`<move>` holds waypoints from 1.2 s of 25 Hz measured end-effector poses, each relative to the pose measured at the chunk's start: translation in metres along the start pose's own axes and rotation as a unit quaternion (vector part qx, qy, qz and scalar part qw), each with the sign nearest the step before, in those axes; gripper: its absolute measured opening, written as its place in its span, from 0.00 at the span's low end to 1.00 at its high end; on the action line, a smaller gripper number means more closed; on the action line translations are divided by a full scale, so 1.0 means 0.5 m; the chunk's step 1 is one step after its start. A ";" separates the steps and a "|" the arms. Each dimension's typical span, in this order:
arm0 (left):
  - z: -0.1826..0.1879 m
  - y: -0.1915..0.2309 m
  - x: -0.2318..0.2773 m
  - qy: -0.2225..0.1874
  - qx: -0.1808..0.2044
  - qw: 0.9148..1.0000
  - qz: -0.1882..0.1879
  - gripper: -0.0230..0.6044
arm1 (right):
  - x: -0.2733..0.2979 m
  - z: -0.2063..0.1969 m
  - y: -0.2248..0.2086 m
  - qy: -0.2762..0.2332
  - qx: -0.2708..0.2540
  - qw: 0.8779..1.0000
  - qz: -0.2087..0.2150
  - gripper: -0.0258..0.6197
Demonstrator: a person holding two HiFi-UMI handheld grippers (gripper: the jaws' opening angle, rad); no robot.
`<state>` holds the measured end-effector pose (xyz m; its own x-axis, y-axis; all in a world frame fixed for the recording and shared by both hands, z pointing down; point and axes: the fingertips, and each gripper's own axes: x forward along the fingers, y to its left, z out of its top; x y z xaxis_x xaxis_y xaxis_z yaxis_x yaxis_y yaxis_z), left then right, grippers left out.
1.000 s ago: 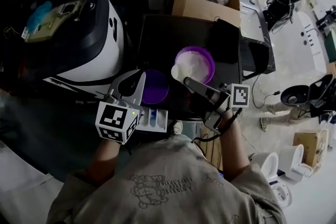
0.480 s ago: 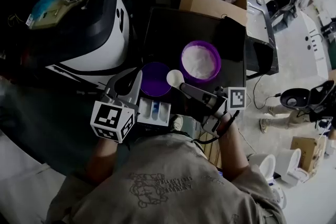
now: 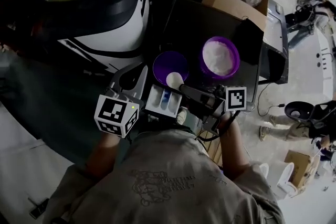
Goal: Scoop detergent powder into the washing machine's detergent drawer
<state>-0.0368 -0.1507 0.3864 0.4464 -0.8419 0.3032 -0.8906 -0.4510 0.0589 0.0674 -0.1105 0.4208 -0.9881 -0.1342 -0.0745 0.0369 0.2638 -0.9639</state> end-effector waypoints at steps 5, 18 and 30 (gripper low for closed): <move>-0.030 0.025 -0.038 0.010 -0.010 1.000 0.024 0.04 | 0.042 -0.046 -0.052 0.048 -0.010 0.998 -0.035 0.09; -0.094 0.041 -0.112 0.030 -0.024 0.998 0.055 0.04 | 0.071 -0.167 -0.228 0.190 -0.153 0.948 -0.205 0.10; -0.151 0.043 -0.143 0.054 -0.025 0.997 0.057 0.04 | 0.072 -0.201 -0.346 0.232 -0.283 0.878 -0.309 0.09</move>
<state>-0.0946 -0.0777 0.4380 0.3327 -0.8485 0.4115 -0.9394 -0.3366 0.0652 0.0106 -0.0650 0.6105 -0.7531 -0.0499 0.6560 -0.4772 0.7278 -0.4925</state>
